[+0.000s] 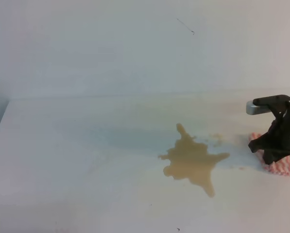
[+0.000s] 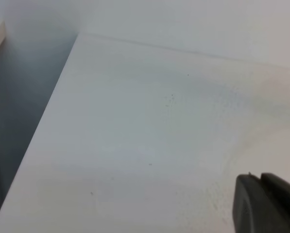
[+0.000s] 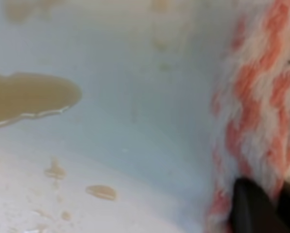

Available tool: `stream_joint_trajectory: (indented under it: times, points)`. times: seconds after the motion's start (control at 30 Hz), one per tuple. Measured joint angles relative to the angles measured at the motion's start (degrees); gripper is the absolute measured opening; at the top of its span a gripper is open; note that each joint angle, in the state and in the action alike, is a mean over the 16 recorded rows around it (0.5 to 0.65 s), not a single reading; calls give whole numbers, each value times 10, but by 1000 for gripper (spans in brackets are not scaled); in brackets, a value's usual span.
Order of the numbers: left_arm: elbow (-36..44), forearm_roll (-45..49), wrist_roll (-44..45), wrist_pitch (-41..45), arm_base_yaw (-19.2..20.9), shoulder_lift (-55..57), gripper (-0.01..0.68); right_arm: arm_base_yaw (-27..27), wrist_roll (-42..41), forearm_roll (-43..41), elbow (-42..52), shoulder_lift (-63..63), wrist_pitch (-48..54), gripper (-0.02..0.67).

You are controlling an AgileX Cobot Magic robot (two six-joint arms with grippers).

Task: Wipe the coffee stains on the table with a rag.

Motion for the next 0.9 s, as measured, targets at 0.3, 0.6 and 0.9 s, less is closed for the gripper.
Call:
stream_joint_trajectory:
  times: [0.3, 0.6, 0.9]
  points:
    - [0, 0, 0, 0, 0, 0, 1, 0, -55, 65, 0, 0, 15, 24]
    - [0, 0, 0, 0, 0, 0, 1, 9, -80, 109, 0, 5, 24, 20]
    - [0, 0, 0, 0, 0, 0, 1, 53, -81, 112, -5, 13, 17, 20]
